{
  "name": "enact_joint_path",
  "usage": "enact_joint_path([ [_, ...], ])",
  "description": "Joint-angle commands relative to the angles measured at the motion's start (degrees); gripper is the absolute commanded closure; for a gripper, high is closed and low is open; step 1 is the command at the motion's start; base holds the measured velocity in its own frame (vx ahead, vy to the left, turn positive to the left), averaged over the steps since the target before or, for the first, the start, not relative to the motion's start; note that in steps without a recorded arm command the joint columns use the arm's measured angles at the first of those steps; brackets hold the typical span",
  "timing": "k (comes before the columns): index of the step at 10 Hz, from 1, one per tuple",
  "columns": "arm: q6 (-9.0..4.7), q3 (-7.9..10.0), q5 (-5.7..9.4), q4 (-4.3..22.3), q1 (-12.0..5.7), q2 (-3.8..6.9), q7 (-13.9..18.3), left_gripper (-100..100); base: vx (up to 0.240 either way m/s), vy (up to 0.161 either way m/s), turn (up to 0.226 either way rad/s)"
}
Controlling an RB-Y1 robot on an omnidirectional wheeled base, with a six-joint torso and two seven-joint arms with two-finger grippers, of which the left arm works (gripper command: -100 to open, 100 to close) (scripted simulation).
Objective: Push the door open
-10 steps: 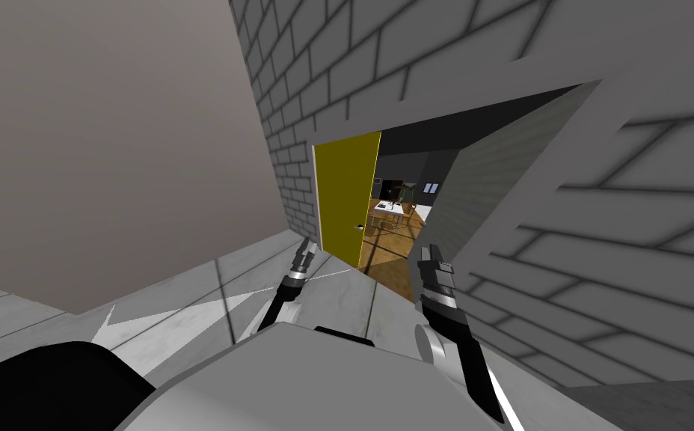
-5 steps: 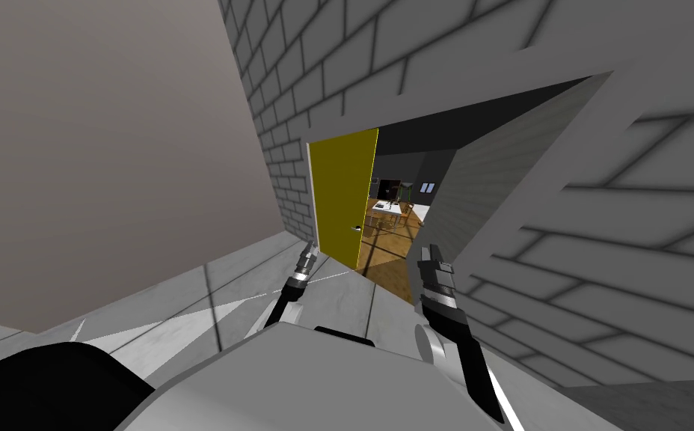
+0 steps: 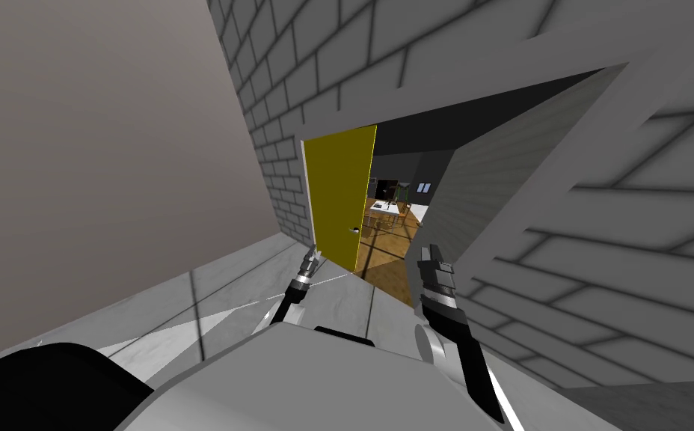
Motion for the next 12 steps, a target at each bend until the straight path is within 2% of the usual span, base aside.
enact_joint_path([
  [1,-0.01,-0.18,0.06,2.3,-1.12,0.01,-0.1,-100,0.104,0.006,-0.058],
  [12,-2.94,-1.62,0.55,18.6,-6.46,0.13,-0.9,-100,0.101,-0.002,-0.053],
])
